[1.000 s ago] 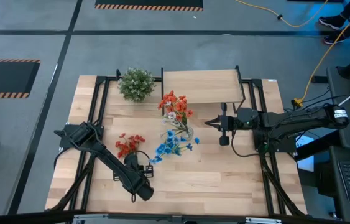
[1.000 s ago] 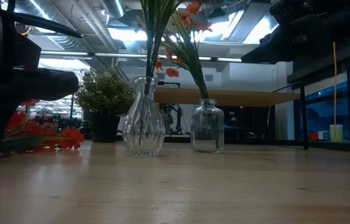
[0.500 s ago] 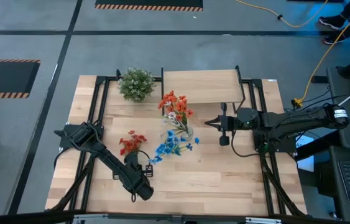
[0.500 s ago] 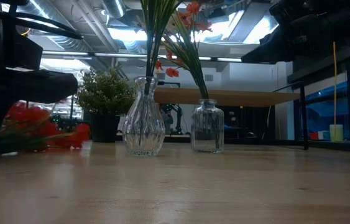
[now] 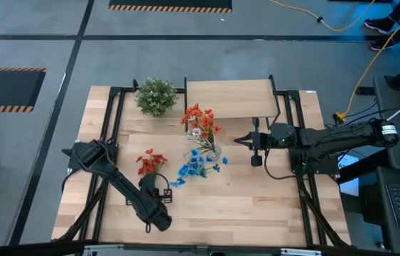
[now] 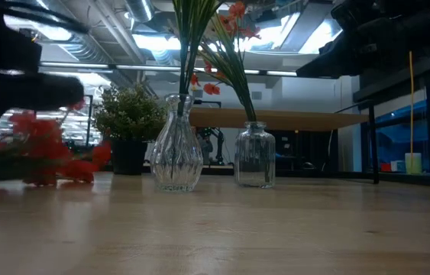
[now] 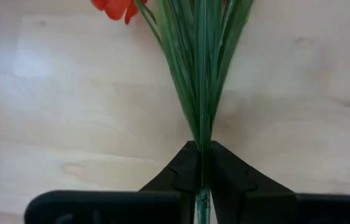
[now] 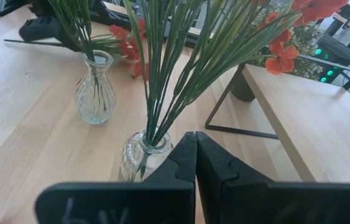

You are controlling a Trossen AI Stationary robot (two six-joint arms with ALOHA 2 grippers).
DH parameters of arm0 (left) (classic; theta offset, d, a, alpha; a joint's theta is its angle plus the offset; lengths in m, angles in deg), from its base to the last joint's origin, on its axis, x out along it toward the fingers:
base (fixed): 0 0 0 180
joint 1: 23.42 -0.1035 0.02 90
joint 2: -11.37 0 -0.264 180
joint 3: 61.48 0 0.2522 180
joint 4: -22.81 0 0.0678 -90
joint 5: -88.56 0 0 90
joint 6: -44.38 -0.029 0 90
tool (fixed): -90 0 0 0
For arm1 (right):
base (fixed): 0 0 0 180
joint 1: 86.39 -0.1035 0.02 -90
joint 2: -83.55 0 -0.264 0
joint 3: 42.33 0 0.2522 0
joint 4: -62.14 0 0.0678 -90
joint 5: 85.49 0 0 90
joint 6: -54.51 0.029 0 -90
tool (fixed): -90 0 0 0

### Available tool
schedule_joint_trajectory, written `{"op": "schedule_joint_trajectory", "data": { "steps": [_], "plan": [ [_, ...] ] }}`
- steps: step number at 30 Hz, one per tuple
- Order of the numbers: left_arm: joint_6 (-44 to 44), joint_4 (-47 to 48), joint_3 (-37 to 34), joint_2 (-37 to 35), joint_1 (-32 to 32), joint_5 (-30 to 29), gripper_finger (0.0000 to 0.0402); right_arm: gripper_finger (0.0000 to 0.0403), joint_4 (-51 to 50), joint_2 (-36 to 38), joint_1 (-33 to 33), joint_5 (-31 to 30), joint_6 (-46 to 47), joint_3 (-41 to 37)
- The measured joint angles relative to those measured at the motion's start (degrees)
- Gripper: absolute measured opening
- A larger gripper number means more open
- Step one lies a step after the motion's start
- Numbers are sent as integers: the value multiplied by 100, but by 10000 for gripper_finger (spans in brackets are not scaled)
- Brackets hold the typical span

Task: Pick and place flowers into a vace then onto a shelf
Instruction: Put the orange flowers into the bottom transparent vase

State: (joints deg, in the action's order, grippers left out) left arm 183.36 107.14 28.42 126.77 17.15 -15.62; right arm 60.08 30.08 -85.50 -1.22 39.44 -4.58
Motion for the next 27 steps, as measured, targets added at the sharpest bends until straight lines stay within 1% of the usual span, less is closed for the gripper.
{"op": "schedule_joint_trajectory", "data": {
  "steps": [4,11,16,20,22,24,27],
  "plan": [
    [29,253,0,-271,94,-135,22,4,1,0,1,0,11,0],
    [19,919,0,-795,314,-821,23,4,2,1,0,1,117,0],
    [-46,1071,0,-1069,376,-1400,22,4,2,0,1,0,131,0],
    [-96,1228,0,-1171,406,-2271,22,4,2,0,0,0,131,0],
    [-70,1420,0,-1186,443,-2588,22,4,3,0,0,0,131,0],
    [-36,1613,0,-1186,475,-2769,22,4,2,0,0,0,132,0],
    [-22,1821,0,-1186,482,-2814,22,4,4,0,2,0,131,0]
  ]
}}
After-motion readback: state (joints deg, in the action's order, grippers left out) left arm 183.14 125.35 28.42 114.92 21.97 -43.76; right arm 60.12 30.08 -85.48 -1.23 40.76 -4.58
